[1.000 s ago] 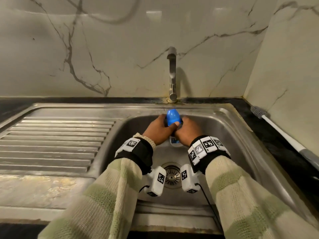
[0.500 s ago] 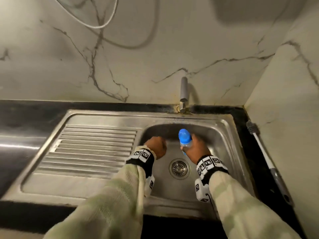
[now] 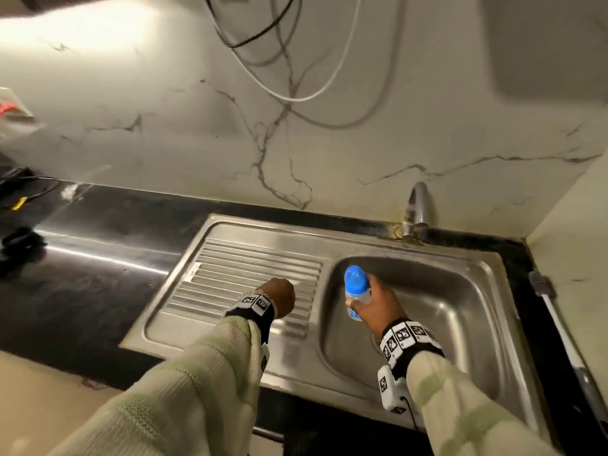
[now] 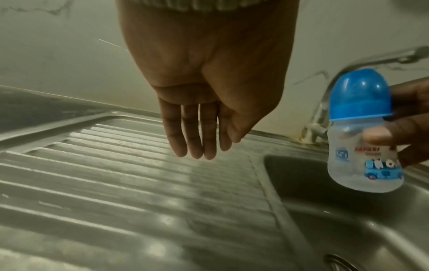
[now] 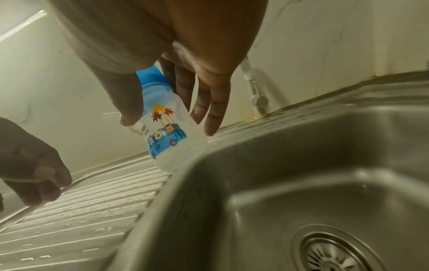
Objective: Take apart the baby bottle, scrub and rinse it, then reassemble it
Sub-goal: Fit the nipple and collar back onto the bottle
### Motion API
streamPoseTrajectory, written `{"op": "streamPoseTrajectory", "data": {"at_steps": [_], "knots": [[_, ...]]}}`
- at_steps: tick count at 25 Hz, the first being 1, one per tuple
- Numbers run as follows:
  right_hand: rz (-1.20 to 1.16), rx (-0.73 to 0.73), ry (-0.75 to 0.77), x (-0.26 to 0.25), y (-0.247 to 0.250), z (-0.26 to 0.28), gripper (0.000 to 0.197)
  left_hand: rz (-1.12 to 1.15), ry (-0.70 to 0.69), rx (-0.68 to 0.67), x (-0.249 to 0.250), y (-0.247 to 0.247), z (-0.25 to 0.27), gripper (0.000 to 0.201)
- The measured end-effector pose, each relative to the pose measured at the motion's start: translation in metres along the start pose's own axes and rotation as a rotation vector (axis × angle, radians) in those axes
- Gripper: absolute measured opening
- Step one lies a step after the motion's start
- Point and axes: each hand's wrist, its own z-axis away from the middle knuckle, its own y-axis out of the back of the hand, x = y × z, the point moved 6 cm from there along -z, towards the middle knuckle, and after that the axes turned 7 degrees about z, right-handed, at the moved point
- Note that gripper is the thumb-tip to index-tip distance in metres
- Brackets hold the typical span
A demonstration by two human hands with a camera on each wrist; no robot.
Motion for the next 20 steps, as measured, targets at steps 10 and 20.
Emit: {"op": "streamPoseTrajectory", "data": {"at_steps": [10,20], "knots": [[-0.051,0.055,0.052,-0.205,-0.161,-0.060,0.054,-0.033,0.002,0.086,-0.248,0.133,-0.031,0.027],[-0.045,0.001,0.078,-0.338,-0.296,-0.154,0.056,-0.035,0.072,0.088,-0.400,0.168,-0.071,0.069]]}}
